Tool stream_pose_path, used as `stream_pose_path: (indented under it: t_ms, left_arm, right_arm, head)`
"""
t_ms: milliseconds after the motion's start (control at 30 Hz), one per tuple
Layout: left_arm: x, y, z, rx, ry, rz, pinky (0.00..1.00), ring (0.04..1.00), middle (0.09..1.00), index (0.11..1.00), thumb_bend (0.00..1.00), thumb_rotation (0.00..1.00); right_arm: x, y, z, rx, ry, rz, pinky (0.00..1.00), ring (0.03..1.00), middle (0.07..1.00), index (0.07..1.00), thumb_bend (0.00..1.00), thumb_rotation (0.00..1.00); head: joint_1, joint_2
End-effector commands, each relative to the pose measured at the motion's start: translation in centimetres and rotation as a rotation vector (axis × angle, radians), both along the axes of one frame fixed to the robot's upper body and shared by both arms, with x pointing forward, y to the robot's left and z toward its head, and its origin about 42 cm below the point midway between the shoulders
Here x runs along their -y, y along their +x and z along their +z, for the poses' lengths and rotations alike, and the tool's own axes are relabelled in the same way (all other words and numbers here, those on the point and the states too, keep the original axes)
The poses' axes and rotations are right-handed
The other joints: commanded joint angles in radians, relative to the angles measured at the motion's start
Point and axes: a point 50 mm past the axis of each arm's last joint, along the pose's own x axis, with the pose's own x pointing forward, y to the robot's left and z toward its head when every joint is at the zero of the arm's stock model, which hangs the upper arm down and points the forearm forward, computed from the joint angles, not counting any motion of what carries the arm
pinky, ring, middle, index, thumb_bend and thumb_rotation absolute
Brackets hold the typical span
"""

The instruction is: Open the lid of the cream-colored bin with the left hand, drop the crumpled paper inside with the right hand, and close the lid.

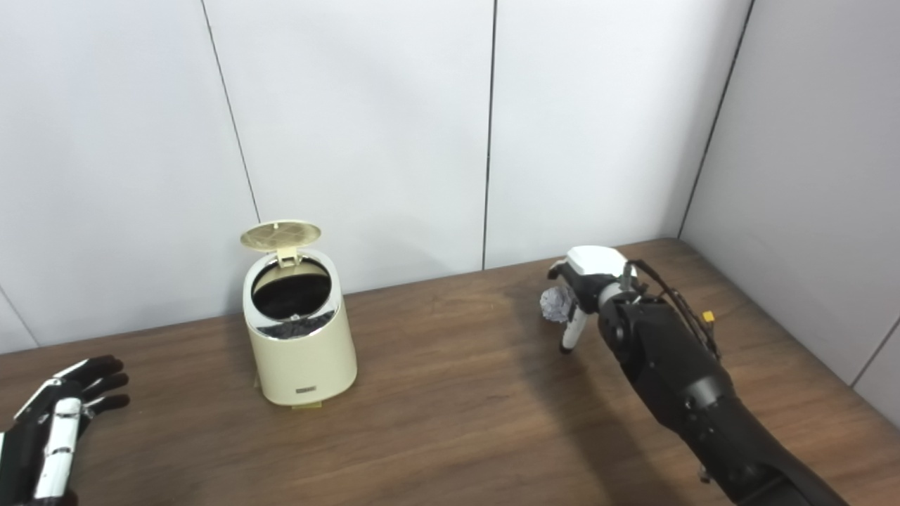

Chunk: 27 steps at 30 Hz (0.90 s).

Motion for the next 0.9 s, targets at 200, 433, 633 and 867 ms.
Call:
stream_pose_path:
  t_ms: [200,433,633,867]
  left_arm:
    - [0.5,0.1,2.6,0.094,0.01,0.001,0.63,0.707,0.722,0.708,0.27,0.71]
    - [0.6,0.0,2.6,0.096,0.002,0.002,0.64,0.713,0.727,0.712,0.27,0.7]
    - [1.0,-0.2,3.0,0.097,0.004,0.006,0.62,0.706,0.724,0.709,0.27,0.71]
    - [1.1,-0.3,2.9,0.104,-0.01,-0.001,0.62,0.7,0.717,0.702,0.28,0.69]
  right_arm:
    - [0.2,2.5,4.0,0.096,-0.037,0.03,0.59,0.79,0.915,0.835,0.91,0.08]
    - [0.1,3.2,3.6,0.084,-0.061,0.053,0.55,0.718,0.9,0.806,0.91,0.06]
    - [0.5,3.7,3.1,0.023,-0.089,0.041,0.61,0.767,0.863,0.792,0.87,0.08]
    - [0.6,4.1,3.4,-0.049,-0.128,0.058,0.64,0.763,0.792,0.732,0.86,0.04]
  head:
    - [0.004,0.001]
    - [0.009,0.004]
    - [0.013,0.008]
    - [0.014,0.014]
